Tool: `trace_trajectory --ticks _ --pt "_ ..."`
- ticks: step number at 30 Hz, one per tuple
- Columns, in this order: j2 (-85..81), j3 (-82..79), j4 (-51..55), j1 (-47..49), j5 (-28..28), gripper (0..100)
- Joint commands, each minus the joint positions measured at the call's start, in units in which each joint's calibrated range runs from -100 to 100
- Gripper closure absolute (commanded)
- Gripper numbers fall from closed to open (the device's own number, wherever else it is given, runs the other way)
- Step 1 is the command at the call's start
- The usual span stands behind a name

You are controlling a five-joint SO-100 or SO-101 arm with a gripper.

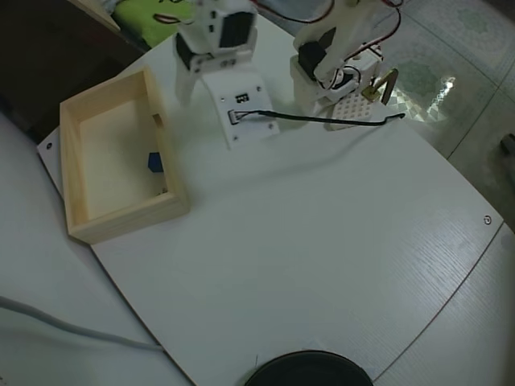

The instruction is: Pick up the small blue cube and put it into the box

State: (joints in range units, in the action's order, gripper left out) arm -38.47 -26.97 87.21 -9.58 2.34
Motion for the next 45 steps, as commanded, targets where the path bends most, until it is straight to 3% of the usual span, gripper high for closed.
trace_trajectory --ticks 1,7,12,23,37,45 --pt "-7.8 -5.7 -6.6 0.1 0.8 84" --pt "-15.0 -23.1 -21.0 1.5 1.5 86" --pt "-17.5 -31.5 -27.6 4.7 2.0 99" --pt "-24.5 -42.9 -38.2 6.1 1.6 99" --pt "-60.8 -65.9 -39.0 6.0 1.6 99" --pt "-60.2 -68.3 -39.1 6.5 1.6 99"
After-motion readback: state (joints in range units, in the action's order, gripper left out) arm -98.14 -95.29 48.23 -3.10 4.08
